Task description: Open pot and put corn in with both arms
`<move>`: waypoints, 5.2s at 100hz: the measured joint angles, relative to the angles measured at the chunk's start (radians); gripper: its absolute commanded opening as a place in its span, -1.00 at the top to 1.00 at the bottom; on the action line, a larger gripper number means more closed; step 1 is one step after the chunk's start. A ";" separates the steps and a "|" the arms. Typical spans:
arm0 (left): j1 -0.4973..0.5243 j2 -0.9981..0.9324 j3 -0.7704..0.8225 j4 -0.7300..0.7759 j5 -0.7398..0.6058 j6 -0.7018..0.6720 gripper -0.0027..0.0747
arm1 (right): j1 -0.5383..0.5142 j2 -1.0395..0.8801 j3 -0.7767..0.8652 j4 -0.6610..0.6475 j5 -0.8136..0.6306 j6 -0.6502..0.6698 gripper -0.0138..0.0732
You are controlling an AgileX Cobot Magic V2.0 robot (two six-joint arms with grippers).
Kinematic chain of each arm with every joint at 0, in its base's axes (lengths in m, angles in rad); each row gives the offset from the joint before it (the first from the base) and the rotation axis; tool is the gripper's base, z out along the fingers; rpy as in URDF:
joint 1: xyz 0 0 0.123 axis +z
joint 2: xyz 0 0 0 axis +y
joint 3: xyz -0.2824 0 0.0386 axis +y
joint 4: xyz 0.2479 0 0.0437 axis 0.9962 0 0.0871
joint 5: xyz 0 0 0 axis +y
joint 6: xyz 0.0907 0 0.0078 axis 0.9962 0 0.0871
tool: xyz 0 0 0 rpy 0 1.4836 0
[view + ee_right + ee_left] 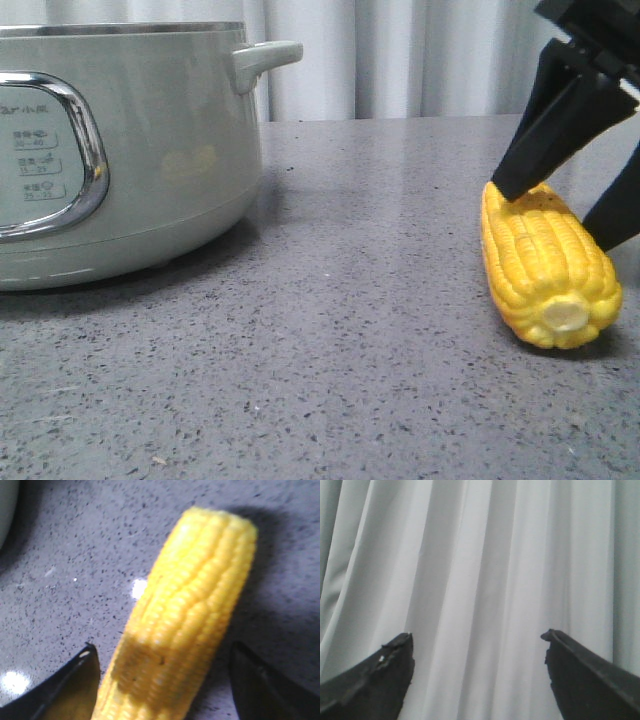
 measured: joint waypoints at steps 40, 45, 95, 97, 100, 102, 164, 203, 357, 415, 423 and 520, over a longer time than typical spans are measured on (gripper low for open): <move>-0.006 0.000 0.000 0.000 0.008 0.000 -0.34 | 0.110 0.016 -0.002 0.023 -0.081 0.018 0.81; -0.018 0.000 0.000 0.000 0.008 0.000 -0.34 | 0.111 0.003 -0.010 0.023 -0.090 0.018 0.79; -0.079 0.000 0.000 0.000 0.031 0.000 -0.34 | 0.279 -0.087 -0.540 0.225 -0.248 0.024 0.79; -0.079 0.000 0.000 0.000 0.033 0.000 -0.34 | 0.297 -0.075 -0.557 0.230 -0.252 0.024 0.79; -0.079 0.000 0.000 0.000 0.038 0.000 -0.34 | 0.319 -0.055 -0.577 0.234 -0.260 0.024 0.79; -0.079 0.000 0.000 0.000 0.042 0.000 -0.34 | 0.336 -0.040 -0.590 0.236 -0.264 0.024 0.79; -0.111 -0.043 0.000 0.000 0.273 0.000 0.98 | 0.502 0.308 -0.627 0.251 -0.265 0.024 0.53; -0.126 -0.100 0.000 0.016 0.396 0.000 0.98 | 0.472 0.285 -0.627 0.254 -0.157 0.024 -0.50; -0.148 -0.311 0.148 0.044 0.347 -0.003 0.98 | 0.454 -1.269 0.481 -0.263 -0.517 -0.039 0.81; -0.148 -0.311 0.157 0.173 0.343 0.020 0.98 | 0.454 -1.269 0.481 -0.263 -0.517 -0.039 0.81; -0.148 -0.311 0.157 0.197 0.343 0.022 0.98 | 0.454 -1.269 0.481 -0.263 -0.517 -0.039 0.81; -0.124 -0.312 0.531 0.282 0.428 -0.100 0.98 | 0.454 -1.269 0.481 -0.263 -0.515 -0.039 0.81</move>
